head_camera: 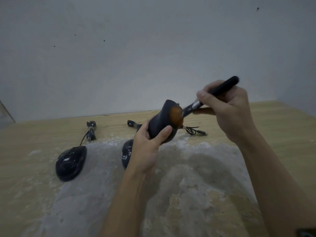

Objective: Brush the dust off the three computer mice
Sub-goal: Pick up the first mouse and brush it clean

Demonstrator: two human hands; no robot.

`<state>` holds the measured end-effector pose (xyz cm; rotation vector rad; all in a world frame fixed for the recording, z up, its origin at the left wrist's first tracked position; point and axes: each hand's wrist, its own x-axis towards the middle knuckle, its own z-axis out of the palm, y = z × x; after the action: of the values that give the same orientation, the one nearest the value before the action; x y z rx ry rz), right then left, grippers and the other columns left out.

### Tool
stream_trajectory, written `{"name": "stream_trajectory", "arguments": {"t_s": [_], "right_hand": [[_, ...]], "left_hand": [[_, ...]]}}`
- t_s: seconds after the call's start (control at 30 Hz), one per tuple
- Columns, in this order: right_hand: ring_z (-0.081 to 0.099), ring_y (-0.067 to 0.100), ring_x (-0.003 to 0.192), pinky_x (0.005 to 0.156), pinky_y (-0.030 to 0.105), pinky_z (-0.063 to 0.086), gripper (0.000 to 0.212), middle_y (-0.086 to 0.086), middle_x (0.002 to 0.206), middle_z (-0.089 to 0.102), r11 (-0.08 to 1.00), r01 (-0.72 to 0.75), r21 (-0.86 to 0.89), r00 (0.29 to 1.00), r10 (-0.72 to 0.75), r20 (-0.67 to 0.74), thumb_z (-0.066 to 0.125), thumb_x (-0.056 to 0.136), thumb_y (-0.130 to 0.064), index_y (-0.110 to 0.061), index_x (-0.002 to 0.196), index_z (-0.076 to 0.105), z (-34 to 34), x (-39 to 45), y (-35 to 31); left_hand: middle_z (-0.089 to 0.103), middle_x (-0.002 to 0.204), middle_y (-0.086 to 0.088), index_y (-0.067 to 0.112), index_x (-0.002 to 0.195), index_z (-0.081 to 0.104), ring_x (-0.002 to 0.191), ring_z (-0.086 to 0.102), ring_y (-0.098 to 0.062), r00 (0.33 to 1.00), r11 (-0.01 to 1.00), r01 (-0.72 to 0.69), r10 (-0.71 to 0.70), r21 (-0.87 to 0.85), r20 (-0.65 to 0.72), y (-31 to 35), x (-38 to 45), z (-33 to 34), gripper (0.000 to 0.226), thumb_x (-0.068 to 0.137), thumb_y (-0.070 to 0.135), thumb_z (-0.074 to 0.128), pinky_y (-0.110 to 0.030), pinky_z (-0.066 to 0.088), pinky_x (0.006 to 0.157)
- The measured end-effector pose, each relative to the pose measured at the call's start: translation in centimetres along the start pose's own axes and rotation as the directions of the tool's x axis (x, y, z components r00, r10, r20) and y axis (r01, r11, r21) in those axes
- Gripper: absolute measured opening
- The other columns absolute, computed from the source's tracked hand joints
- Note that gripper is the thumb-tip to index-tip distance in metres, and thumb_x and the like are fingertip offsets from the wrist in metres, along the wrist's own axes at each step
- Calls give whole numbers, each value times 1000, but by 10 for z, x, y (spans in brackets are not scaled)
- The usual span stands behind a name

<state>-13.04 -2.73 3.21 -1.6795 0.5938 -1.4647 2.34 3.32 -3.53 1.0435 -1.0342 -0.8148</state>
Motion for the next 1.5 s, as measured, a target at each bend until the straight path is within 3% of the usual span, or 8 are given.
{"name": "stream_trajectory", "arguments": {"t_s": [0.23, 0.37, 0.5, 0.87, 1.07, 1.23, 1.4, 1.5], "right_hand": [[68, 19, 67, 62, 33, 60, 7, -2, 69, 61, 968, 197, -153, 968, -218, -128, 63, 83, -13, -11, 78, 59, 7, 1, -5], [69, 23, 71, 69, 43, 59, 8, 2, 70, 64, 972, 170, -163, 984, -160, 76, 66, 78, -20, -14, 76, 60, 25, -3, 0], [68, 15, 73, 64, 30, 59, 8, 1, 74, 63, 870, 330, -367, 934, -357, -6, 66, 82, -15, -9, 81, 61, 24, -3, 6], [67, 16, 65, 60, 41, 57, 10, -7, 68, 62, 902, 264, -341, 963, -268, 39, 64, 80, -19, -11, 76, 60, 31, -8, 2], [69, 15, 71, 67, 36, 59, 10, -7, 71, 64, 885, 312, -345, 948, -312, 56, 65, 81, -18, -11, 77, 60, 28, -5, 0], [65, 5, 74, 63, 10, 51, 6, -3, 70, 63, 837, 285, -467, 940, -339, -35, 66, 81, -12, -8, 78, 62, 13, -1, 4], [70, 19, 75, 72, 31, 58, 10, -6, 66, 67, 979, 170, -108, 983, -176, -45, 65, 82, -9, -17, 77, 61, 9, 1, 1], [69, 16, 75, 73, 25, 57, 9, 3, 72, 69, 960, 147, -237, 988, -155, -15, 67, 80, -9, -15, 75, 63, 11, 0, 5]], "left_hand": [[59, 95, 22, 41, 101, 52, 84, 55, 16, 985, 929, -122, 156, 351, -72, 7, -4, 4, 39, 76, 17, 71, -2, 45, 70], [63, 102, 9, 29, 112, 56, 94, 55, -2, 957, 844, -180, 269, 505, -109, 3, -2, 10, 44, 74, 17, 73, -11, 42, 85], [61, 111, 2, 27, 121, 54, 104, 54, -13, 956, 806, -188, 281, 561, -84, -1, -2, 7, 50, 75, 18, 72, -25, 45, 93], [52, 106, 0, 31, 125, 51, 88, 41, 11, 935, 733, -205, 342, 649, -91, -3, -2, 1, 54, 77, 17, 71, -1, 32, 83], [48, 98, 2, 28, 127, 50, 84, 42, -2, 944, 686, -201, 326, 699, -48, -2, -2, 3, 55, 77, 19, 70, 2, 29, 80], [58, 110, 6, 32, 122, 50, 99, 53, -6, 973, 828, -148, 219, 541, -69, -3, -4, 5, 50, 77, 22, 70, -14, 45, 88], [51, 129, 4, 39, 130, 42, 118, 51, -13, 997, 993, 20, -10, 118, -80, 6, -6, 9, 51, 86, 21, 61, -34, 48, 97], [61, 116, 4, 35, 112, 56, 109, 59, -14, 992, 995, 75, -81, -62, -96, 8, -2, 8, 32, 87, 16, 58, -31, 53, 89]]}}
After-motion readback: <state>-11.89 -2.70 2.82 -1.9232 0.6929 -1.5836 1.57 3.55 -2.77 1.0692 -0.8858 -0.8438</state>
